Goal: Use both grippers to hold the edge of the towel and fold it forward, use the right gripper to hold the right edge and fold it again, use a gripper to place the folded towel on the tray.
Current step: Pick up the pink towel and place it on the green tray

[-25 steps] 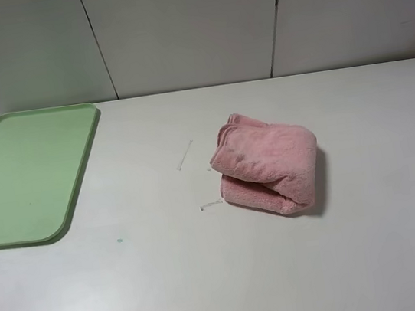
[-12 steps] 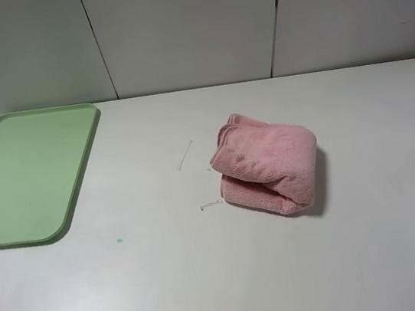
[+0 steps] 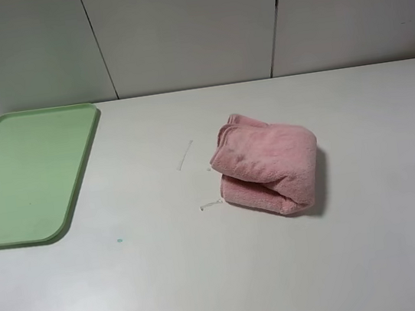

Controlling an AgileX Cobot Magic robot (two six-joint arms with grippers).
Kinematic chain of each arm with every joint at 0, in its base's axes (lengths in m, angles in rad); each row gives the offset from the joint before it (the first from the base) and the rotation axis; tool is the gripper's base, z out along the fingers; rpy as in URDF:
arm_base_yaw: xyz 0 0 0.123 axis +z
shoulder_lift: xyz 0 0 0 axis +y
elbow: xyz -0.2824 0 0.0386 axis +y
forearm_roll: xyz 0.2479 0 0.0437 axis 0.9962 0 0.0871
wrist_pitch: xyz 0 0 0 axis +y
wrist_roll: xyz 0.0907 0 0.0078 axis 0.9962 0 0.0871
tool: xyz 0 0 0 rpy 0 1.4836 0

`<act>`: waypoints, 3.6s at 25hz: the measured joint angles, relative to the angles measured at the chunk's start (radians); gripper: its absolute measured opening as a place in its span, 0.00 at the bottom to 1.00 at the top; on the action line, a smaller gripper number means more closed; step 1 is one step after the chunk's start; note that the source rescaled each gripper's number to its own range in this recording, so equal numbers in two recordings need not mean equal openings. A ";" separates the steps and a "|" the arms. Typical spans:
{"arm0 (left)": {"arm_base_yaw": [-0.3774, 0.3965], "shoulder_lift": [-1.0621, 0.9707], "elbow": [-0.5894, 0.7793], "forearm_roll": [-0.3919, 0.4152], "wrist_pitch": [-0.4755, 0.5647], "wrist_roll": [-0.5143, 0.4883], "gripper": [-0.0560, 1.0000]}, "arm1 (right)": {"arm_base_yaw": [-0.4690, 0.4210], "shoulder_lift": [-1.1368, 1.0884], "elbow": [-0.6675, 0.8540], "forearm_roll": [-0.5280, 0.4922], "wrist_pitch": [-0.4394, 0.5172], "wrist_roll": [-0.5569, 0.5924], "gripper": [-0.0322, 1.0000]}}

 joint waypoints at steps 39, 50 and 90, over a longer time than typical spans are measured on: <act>0.000 0.000 0.000 0.000 0.000 0.001 1.00 | 0.000 -0.098 0.000 0.188 0.003 -0.139 1.00; 0.000 0.000 0.000 0.000 0.000 0.001 1.00 | 0.000 -0.098 0.000 0.188 0.003 -0.139 1.00; 0.000 0.000 0.000 0.000 0.000 0.001 1.00 | 0.000 -0.098 0.000 0.188 0.005 -0.139 1.00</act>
